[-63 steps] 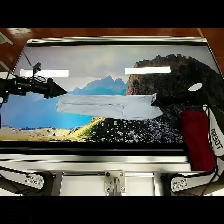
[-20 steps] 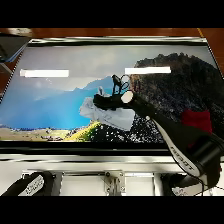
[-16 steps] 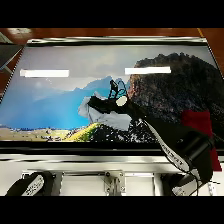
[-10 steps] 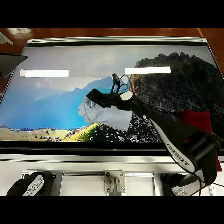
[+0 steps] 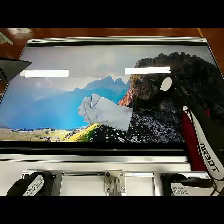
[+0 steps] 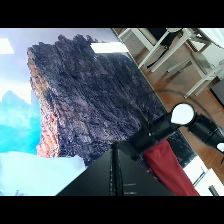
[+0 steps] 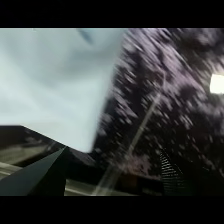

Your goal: Fold the shirts.

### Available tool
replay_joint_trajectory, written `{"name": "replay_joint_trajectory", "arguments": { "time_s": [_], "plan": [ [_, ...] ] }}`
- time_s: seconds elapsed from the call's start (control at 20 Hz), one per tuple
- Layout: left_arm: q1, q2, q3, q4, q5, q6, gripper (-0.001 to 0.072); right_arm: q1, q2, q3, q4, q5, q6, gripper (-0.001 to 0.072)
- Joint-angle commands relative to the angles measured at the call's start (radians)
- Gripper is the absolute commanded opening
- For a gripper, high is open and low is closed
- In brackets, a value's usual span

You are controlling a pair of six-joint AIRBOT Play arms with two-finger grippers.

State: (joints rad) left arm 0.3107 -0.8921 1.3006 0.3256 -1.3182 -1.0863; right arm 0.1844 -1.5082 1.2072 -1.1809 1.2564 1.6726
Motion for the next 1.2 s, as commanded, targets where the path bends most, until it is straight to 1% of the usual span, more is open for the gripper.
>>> {"name": "replay_joint_trajectory", "arguments": {
  "time_s": [0.0,0.05,0.15,0.3,0.45,0.5,0.6,0.65,0.7,0.8,0.9,0.95,1.05,1.15],
  "plan": [
    [0.000,0.001,-0.002,0.000,0.000,0.000,0.0035,-0.024,-0.008,-0.142,0.084,-0.097,0.038,0.0682],
    [0.000,0.001,-0.002,0.000,-0.003,0.000,0.0035,-0.012,-0.026,-0.167,0.152,-0.156,0.018,0.0682],
    [0.000,0.001,-0.002,0.000,-0.003,0.000,0.0035,0.020,-0.069,-0.175,0.244,-0.217,-0.020,0.0682],
    [0.000,0.001,-0.002,0.000,-0.003,0.000,0.0035,0.068,-0.101,-0.174,0.392,-0.319,-0.116,0.0682],
    [0.000,0.001,-0.002,0.000,-0.003,0.000,0.0035,0.099,-0.104,-0.174,0.410,-0.386,-0.113,0.0675],
    [0.000,0.001,-0.002,0.000,-0.003,0.000,0.0035,0.100,-0.103,-0.174,0.422,-0.393,-0.114,0.0607],
    [0.000,0.001,-0.002,0.000,-0.003,0.000,0.0035,0.098,-0.103,-0.174,0.444,-0.394,-0.122,0.0276],
    [0.000,0.001,-0.002,0.000,-0.003,0.000,0.0036,0.097,-0.103,-0.172,0.457,-0.394,-0.143,0.0138],
    [0.000,0.001,-0.002,0.000,-0.003,0.000,0.0035,0.097,-0.102,-0.165,0.475,-0.393,-0.193,0.0060],
    [0.000,0.001,-0.002,0.000,-0.003,0.000,0.0035,0.097,-0.093,-0.121,0.514,-0.360,-0.307,0.0059],
    [0.000,0.001,-0.002,0.000,-0.003,0.000,0.0035,0.084,-0.060,-0.043,0.521,-0.319,-0.370,0.0058],
    [0.000,0.001,-0.002,0.000,-0.003,0.000,0.0035,0.066,-0.035,0.006,0.521,-0.305,-0.379,0.0058],
    [0.000,0.001,-0.002,0.000,-0.003,0.000,0.0035,0.005,0.019,0.109,0.520,-0.280,-0.363,0.0058],
    [0.000,0.001,-0.002,0.000,-0.003,0.000,0.0035,-0.093,0.065,0.208,0.512,-0.236,-0.293,0.0058]
  ]
}}
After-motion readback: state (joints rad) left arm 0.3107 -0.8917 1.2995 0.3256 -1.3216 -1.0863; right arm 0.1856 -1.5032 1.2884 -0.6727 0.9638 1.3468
